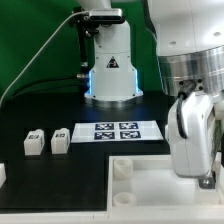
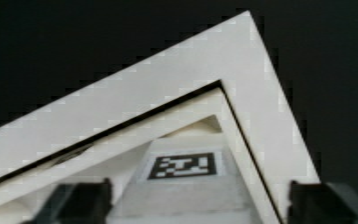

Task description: Assemble one leg

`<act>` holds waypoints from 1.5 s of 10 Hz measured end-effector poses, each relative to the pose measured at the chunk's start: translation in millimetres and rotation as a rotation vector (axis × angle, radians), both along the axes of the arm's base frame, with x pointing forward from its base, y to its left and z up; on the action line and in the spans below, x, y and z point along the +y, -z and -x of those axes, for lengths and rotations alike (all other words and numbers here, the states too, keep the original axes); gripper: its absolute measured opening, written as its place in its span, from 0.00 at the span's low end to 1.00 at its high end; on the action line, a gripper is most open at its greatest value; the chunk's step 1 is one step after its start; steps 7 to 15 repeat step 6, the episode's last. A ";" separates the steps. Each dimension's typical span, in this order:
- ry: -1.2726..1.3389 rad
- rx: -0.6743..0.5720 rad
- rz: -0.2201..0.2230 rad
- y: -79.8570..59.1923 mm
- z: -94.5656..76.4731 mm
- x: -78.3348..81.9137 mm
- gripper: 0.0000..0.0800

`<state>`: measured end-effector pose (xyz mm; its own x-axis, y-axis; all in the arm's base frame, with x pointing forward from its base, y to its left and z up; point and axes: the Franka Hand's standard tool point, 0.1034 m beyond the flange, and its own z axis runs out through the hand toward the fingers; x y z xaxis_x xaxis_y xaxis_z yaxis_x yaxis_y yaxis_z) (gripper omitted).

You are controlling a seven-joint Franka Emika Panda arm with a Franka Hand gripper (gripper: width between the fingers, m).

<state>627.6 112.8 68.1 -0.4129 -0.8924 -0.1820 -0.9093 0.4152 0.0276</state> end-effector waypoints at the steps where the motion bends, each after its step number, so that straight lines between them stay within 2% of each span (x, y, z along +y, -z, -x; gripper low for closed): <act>1: -0.011 -0.004 0.000 -2.2 1.7 1.5 0.75; 2: -0.028 -0.006 -0.002 -9.1 8.7 4.7 0.80; 4: -0.039 -0.008 -0.012 -27.2 20.0 11.7 0.81; 15: -0.047 -0.001 -0.013 -26.5 21.1 14.2 0.81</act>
Offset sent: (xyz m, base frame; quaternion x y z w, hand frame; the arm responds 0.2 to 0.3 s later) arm -0.0350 0.0040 0.0406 -0.0080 0.0044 -0.0041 0.9999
